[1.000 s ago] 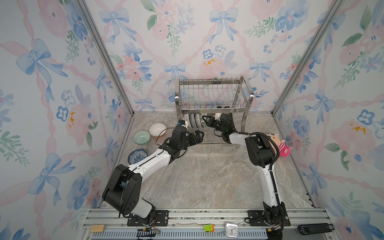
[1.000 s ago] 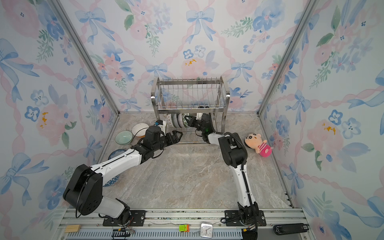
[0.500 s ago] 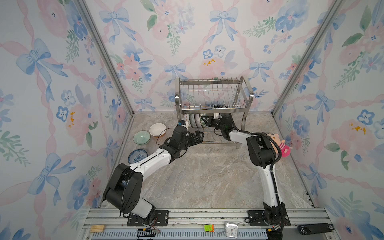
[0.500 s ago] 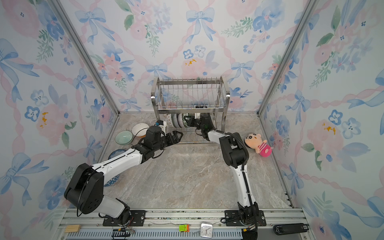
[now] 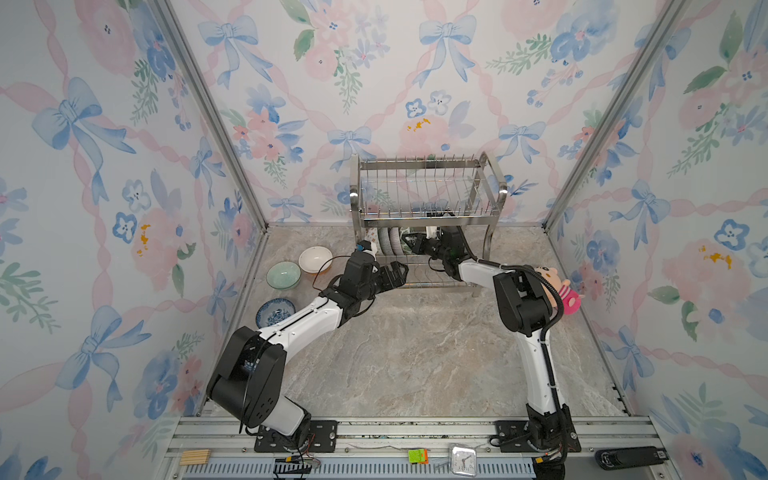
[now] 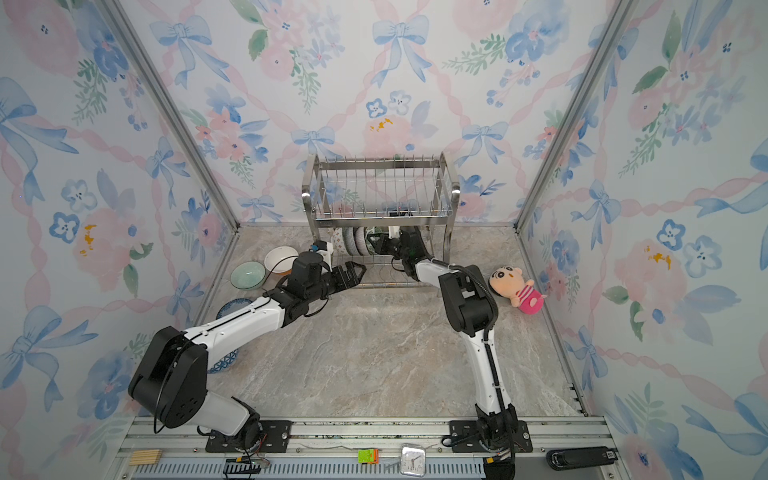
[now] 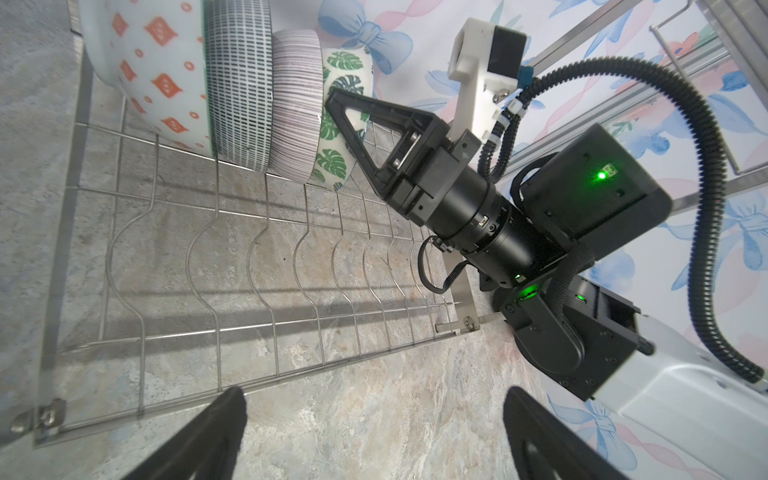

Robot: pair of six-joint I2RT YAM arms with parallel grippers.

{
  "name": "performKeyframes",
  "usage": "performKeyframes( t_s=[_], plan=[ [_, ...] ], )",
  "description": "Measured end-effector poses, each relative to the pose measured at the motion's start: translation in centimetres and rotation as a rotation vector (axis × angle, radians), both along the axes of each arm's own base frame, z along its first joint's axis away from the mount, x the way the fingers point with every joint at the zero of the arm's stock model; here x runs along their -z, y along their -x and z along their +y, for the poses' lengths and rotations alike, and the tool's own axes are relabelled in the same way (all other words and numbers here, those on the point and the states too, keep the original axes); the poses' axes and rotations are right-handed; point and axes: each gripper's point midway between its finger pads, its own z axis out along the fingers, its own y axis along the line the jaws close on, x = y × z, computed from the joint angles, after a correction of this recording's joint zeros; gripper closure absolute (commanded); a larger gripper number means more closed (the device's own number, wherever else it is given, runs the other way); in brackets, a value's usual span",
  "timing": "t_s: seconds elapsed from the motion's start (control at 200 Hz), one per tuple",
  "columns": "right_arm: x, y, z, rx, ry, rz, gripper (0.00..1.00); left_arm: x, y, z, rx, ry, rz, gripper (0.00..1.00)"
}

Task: Load the bowls into the dish rack

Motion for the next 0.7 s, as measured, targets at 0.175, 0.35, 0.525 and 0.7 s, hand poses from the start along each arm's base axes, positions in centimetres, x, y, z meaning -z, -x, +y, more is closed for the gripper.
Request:
performKeyframes(
  t_s=[0.175, 0.35, 0.525, 0.7],
  plan=[
    [0.11, 0.16, 0.17, -0.003, 0.003, 0.007, 0.82, 0.00, 0.03, -0.03, 0.002, 0.001, 0.001, 0.02],
    [0.24, 0.31, 0.11, -0.002, 0.006, 0.014, 0.81, -0.32, -0.05, -0.13, 0.004, 0.004, -0.002, 0.02],
    [0.41, 0.39, -0.01, 0.003, 0.009, 0.020, 0.79, -0.46, -0.10, -0.15, 0.004, 0.005, -0.005, 0.02],
    [0.61, 0.55, -0.02, 0.003, 0.011, 0.024, 0.78, -0.46, -0.10, -0.15, 0.004, 0.005, -0.005, 0.02]
  ],
)
